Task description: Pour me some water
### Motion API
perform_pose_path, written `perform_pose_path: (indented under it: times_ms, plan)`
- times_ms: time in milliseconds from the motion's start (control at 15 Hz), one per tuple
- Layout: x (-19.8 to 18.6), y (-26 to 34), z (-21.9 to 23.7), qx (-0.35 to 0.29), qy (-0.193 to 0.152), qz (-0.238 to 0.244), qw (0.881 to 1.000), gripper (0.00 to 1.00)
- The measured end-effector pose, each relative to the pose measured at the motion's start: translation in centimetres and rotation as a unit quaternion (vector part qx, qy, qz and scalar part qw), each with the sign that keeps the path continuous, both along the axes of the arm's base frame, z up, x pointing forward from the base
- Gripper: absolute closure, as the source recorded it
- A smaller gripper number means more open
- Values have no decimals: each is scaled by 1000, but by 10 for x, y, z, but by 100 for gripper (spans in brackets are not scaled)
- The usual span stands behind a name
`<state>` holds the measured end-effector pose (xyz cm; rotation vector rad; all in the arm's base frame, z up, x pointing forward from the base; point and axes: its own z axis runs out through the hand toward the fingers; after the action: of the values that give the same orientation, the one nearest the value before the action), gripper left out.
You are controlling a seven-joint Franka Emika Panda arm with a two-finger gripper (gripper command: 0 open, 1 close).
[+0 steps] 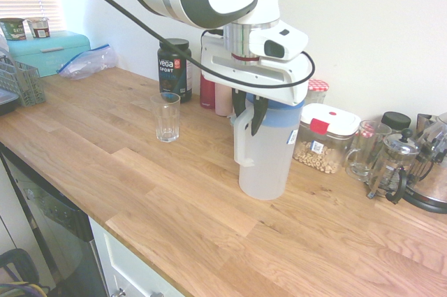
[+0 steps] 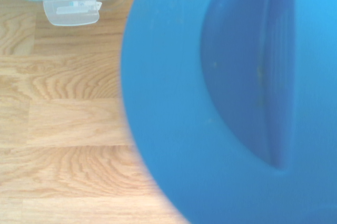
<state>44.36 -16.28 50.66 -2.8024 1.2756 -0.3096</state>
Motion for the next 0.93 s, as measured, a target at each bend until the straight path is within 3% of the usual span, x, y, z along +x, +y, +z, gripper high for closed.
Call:
perform_pose_path:
  times_ms: [467, 733, 933]
  plan:
    - [-4, 3, 7, -2, -5, 0, 1000, 100]
    - [-22, 14, 43, -10, -24, 10, 1000, 100]
    - [-42, 39, 78, -20, -34, 48, 998, 100]
